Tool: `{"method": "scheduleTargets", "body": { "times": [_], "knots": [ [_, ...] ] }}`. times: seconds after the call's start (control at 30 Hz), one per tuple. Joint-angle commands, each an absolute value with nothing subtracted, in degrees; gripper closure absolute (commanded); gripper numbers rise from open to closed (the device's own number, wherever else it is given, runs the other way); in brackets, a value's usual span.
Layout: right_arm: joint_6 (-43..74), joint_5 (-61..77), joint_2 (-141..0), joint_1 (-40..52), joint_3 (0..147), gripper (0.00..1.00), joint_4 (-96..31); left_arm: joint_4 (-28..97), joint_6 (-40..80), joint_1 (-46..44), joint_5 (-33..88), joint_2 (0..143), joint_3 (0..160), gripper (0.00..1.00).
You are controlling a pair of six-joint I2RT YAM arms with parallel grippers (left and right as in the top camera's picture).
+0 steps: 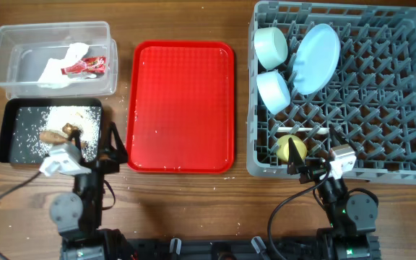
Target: Sort waste into correct bins and load items into the dishwasher rack
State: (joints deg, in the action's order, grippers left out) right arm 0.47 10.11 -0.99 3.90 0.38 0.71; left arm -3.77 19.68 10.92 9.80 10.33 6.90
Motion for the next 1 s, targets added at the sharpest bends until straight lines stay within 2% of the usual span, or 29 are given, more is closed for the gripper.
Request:
{"method": "scheduleTargets", "body": {
  "times": [0.0, 0.27, 0.97],
  "knots": [
    [1.56, 10.76, -0.58, 3.68, 0.3, 0.0, 0.89, -4.45, 14.04, 8.75, 10.87, 2.96, 2.44, 0.0],
    [1.56, 10.76, -0.58, 3.68, 0.3, 0.0, 0.89, 3.66, 12.16, 7.62, 9.58, 0.14, 0.34, 0.0],
    [1.56, 10.79, -0.58, 3.68, 0.3, 0.0, 0.89, 3.53, 12.21, 7.62, 9.15, 0.16, 0.34, 0.0]
  ]
}}
